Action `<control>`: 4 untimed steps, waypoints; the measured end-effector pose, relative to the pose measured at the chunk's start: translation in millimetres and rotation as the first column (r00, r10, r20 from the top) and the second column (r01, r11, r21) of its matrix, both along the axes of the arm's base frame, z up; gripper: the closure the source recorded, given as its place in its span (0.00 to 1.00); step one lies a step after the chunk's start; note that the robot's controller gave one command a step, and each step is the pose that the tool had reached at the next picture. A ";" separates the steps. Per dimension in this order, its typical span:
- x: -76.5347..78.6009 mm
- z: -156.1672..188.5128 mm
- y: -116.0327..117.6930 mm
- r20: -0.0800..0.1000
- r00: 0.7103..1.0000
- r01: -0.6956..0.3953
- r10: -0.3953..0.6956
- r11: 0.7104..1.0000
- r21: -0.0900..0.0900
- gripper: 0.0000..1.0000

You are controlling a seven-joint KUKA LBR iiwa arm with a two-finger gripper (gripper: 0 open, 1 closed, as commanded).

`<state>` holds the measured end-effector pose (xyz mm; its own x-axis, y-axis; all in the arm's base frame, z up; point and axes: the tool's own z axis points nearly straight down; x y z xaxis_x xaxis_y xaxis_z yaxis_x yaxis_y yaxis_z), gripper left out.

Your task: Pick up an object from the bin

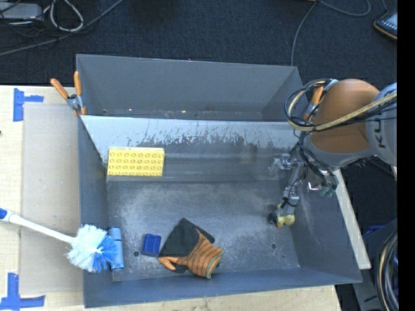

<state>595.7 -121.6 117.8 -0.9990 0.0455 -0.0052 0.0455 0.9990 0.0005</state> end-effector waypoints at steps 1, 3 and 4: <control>-58.3 -1.8 3.9 -0.005 1.000 0.022 -0.022 1.000 0.001 0.00; -26.5 -23.5 -12.6 -0.004 1.000 0.019 -0.019 1.000 0.009 1.00; -26.2 -23.7 -12.9 -0.004 1.000 0.019 -0.019 1.000 0.009 1.00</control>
Offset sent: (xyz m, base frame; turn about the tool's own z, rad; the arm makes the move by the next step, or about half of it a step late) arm -0.0434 -0.0375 -0.0383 -0.0015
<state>569.5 -134.5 94.1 -0.9979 0.0642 -0.0007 0.0642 0.9979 0.0096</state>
